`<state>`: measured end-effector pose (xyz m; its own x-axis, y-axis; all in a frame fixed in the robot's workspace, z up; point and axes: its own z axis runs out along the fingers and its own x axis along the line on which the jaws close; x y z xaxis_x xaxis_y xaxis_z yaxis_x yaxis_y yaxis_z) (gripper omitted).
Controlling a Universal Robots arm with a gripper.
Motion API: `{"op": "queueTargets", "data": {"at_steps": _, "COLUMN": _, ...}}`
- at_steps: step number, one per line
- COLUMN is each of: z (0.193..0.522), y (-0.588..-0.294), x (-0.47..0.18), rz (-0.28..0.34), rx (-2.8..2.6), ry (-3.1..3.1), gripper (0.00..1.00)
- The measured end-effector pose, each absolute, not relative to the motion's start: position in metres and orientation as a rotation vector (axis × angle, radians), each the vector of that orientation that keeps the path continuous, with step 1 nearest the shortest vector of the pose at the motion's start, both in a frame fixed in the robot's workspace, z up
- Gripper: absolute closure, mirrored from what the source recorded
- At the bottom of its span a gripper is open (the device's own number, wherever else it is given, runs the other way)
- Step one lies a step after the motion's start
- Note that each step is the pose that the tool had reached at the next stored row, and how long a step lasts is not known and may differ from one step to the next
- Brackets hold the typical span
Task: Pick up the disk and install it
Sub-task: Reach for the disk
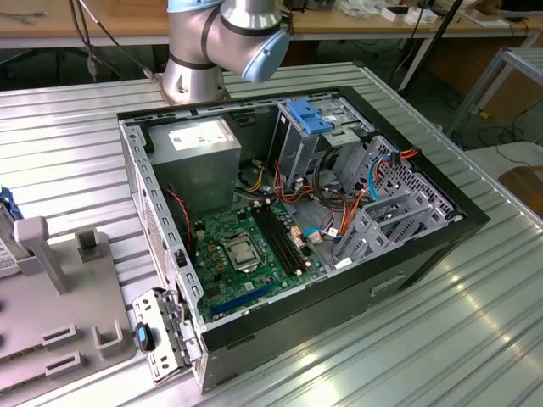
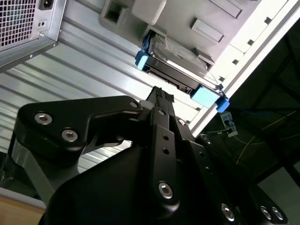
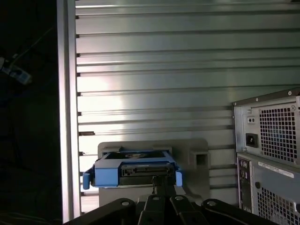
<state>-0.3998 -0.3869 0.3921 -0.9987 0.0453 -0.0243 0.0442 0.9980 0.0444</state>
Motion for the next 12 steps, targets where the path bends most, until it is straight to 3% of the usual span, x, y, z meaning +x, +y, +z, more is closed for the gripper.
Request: {"op": "queueTargets", "data": {"at_steps": 12, "z": 0.392, "y": -0.393, "x": -0.435, "rz": 0.068, "rx": 0.068, "ry": 3.115, "gripper": 0.89}}
